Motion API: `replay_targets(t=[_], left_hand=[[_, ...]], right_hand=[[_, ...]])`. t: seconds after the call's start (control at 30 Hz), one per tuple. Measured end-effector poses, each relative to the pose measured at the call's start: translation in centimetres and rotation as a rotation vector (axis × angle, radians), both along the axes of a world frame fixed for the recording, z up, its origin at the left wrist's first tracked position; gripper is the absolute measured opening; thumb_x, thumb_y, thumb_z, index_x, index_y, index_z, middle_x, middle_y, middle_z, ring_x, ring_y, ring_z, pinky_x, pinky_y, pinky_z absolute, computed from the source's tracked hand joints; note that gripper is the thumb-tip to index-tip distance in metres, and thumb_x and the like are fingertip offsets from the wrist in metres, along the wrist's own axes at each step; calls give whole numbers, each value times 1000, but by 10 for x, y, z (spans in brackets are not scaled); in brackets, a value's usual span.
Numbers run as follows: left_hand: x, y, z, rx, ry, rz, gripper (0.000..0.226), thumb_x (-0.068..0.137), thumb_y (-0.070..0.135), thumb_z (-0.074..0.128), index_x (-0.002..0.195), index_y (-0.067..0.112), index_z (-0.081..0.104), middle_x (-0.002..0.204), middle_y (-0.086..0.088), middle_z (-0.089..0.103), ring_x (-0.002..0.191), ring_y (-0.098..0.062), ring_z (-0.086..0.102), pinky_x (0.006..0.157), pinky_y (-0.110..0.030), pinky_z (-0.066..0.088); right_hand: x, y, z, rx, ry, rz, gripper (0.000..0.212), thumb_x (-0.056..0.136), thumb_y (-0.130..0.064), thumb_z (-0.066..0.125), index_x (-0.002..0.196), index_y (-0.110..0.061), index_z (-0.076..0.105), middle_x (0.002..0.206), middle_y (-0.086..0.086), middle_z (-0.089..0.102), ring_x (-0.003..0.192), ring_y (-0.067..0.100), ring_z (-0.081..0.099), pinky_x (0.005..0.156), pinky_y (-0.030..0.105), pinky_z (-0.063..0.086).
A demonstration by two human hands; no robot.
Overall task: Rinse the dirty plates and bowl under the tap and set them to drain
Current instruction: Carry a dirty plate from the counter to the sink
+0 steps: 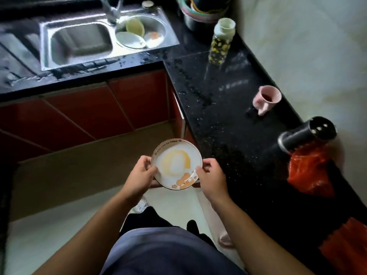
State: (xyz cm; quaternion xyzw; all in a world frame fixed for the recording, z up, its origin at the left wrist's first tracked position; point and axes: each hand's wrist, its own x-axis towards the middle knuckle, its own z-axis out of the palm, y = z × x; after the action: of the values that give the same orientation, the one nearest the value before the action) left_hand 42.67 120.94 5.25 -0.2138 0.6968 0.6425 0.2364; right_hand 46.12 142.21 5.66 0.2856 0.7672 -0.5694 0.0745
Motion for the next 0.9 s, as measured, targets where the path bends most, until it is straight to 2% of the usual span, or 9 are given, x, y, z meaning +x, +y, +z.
replay_targets(t=[0.07, 0.17, 0.27, 0.33, 0.43, 0.53, 0.7, 0.8, 0.9], left_hand=[[-16, -40, -1, 41, 37, 57, 15, 99, 0, 53, 113, 5, 53, 113, -31, 62, 103, -39, 73, 69, -45, 66], [-46, -99, 1, 97, 104, 98, 21, 96, -5, 52, 111, 9, 55, 97, -16, 65, 92, -26, 74, 65, -40, 65], [-72, -155, 11, 95, 135, 111, 31, 95, -4, 53, 110, 23, 61, 98, -6, 72, 86, -14, 77, 65, -32, 63], [-92, -187, 19, 99, 145, 129, 35, 94, 4, 54, 106, 35, 65, 99, 0, 75, 90, -16, 77, 68, -35, 64], [-125, -227, 22, 42, 131, 187, 35, 97, 9, 55, 109, 40, 66, 104, 6, 77, 97, -17, 75, 81, -42, 61], [-163, -255, 19, 15, 105, 242, 32, 99, 12, 55, 116, 38, 64, 109, 12, 76, 100, -11, 74, 81, -36, 60], [-243, -285, 15, -50, 84, 280, 29, 97, 18, 57, 112, 42, 61, 106, 10, 75, 90, 0, 73, 63, -15, 56], [-299, -299, 15, -78, 74, 307, 27, 93, 22, 58, 107, 44, 62, 105, 8, 76, 93, -9, 75, 67, -23, 59], [-352, -315, 18, -114, 71, 377, 27, 83, 25, 57, 103, 41, 64, 104, 3, 77, 97, -18, 74, 79, -38, 62]], right_hand=[[-35, -36, 5, 11, 25, 82, 11, 92, -27, 67, 97, -33, 59, 95, -4, 73, 85, 12, 72, 54, 22, 58], [-88, -95, 13, 42, 31, 154, 13, 91, -36, 69, 97, -29, 60, 88, -4, 71, 77, 2, 68, 58, 20, 54], [-135, -151, 18, 70, -9, 236, 17, 92, -38, 68, 96, -23, 60, 89, 10, 71, 72, 13, 63, 54, 21, 44], [-167, -186, 20, 79, -38, 302, 17, 92, -38, 66, 92, -24, 58, 88, 12, 71, 72, 19, 62, 57, 24, 42], [-213, -228, 22, 103, -43, 382, 18, 92, -37, 65, 85, -23, 55, 70, 0, 59, 60, 12, 51, 49, 15, 37], [-259, -260, 20, 92, -56, 418, 20, 90, -40, 64, 89, -21, 58, 78, 8, 66, 66, 12, 54, 60, 27, 41], [-346, -299, 12, 58, -60, 482, 28, 88, -48, 63, 91, -20, 60, 86, 5, 73, 79, 24, 70, 66, 39, 53], [-407, -317, 4, 66, -65, 542, 30, 87, -50, 62, 92, -20, 61, 85, -1, 73, 78, 20, 70, 68, 43, 57], [-471, -334, 4, 65, -60, 639, 36, 88, -48, 63, 89, -13, 58, 75, -5, 62, 67, 14, 55, 60, 34, 43]])
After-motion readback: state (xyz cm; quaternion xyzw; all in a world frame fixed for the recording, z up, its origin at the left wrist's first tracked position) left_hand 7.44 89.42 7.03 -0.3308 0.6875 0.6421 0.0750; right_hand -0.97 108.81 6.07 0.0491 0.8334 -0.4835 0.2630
